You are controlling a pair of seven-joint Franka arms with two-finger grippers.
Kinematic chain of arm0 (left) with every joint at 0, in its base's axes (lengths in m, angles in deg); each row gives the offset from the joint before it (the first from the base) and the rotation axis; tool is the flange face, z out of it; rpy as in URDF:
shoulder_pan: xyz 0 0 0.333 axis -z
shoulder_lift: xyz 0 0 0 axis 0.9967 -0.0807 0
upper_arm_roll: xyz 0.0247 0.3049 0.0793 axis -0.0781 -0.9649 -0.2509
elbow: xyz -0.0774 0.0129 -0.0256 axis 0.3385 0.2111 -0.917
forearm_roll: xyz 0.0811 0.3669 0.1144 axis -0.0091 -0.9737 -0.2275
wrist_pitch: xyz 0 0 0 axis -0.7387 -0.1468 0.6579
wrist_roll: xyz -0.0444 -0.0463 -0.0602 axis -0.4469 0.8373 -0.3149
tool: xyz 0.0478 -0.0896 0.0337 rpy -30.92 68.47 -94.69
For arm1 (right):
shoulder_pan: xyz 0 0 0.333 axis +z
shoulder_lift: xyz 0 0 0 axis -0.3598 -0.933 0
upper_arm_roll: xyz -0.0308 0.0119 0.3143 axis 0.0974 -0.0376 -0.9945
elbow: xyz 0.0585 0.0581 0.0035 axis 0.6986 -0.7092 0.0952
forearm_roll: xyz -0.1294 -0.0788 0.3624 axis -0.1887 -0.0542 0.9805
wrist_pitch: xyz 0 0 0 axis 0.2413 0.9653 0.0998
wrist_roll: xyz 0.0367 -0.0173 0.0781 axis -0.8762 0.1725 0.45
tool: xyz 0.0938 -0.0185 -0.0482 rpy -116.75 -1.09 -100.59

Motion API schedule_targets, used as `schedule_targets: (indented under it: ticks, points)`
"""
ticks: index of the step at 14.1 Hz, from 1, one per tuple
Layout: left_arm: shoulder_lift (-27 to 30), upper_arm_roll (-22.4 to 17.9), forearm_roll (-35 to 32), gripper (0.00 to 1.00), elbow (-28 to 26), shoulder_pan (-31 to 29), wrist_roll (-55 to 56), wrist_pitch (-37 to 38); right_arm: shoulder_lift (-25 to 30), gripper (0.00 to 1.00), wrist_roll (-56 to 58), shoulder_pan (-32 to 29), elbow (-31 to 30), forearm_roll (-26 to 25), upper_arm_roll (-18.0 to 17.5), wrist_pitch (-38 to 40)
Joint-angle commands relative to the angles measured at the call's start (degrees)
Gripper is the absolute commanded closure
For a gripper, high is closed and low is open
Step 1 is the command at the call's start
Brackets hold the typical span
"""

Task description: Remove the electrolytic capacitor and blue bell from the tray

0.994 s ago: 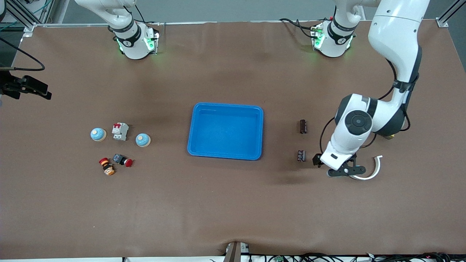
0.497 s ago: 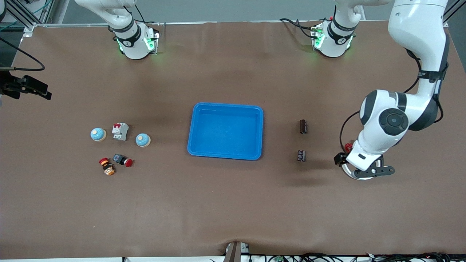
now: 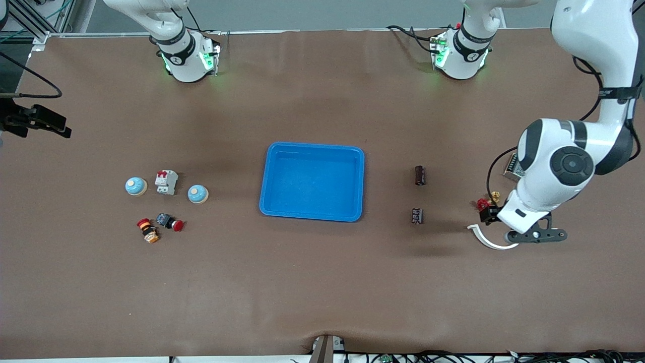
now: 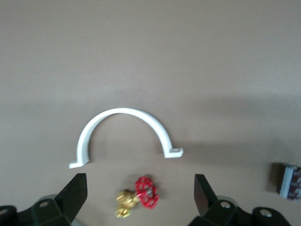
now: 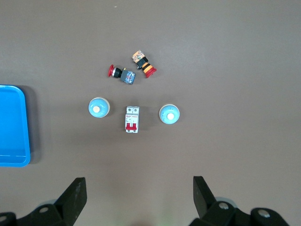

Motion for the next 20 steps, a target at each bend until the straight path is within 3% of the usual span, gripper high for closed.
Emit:
schedule_targets:
  ticks: [1,4,8,13,16,20]
  points:
    - [3.0,3.0,2.4,0.00,0.4,-3.8,-3.0,4.9,0.8,0.00,-0.5,-0.8,-0.8,1.0,-0.4,-0.4]
    - [5.9,2.0,6.4,0.00,0.6,-2.7,-4.2,7.9,0.8,0.00,-0.5,-0.7,-0.8,1.0,-0.4,-0.4]
    - [14.0,-5.7,13.0,0.00,0.8,1.4,-7.3,15.0,0.8,0.00,-0.5,-0.7,-0.7,1.0,-0.4,-0.4]
    - [16.5,-5.6,13.2,0.00,9.9,1.2,-9.6,31.7,0.8,0.00,-0.5,-0.9,-0.2,1.0,-0.4,0.0]
    - [16.8,-5.3,13.2,0.00,14.2,1.5,-9.1,36.9,0.8,0.00,-0.5,-0.8,-0.2,1.0,-0.3,-0.4]
    - [19.2,-5.2,13.2,0.00,14.6,2.5,-8.3,37.9,0.8,0.00,-0.6,-0.5,-0.1,1.0,-0.5,-0.4]
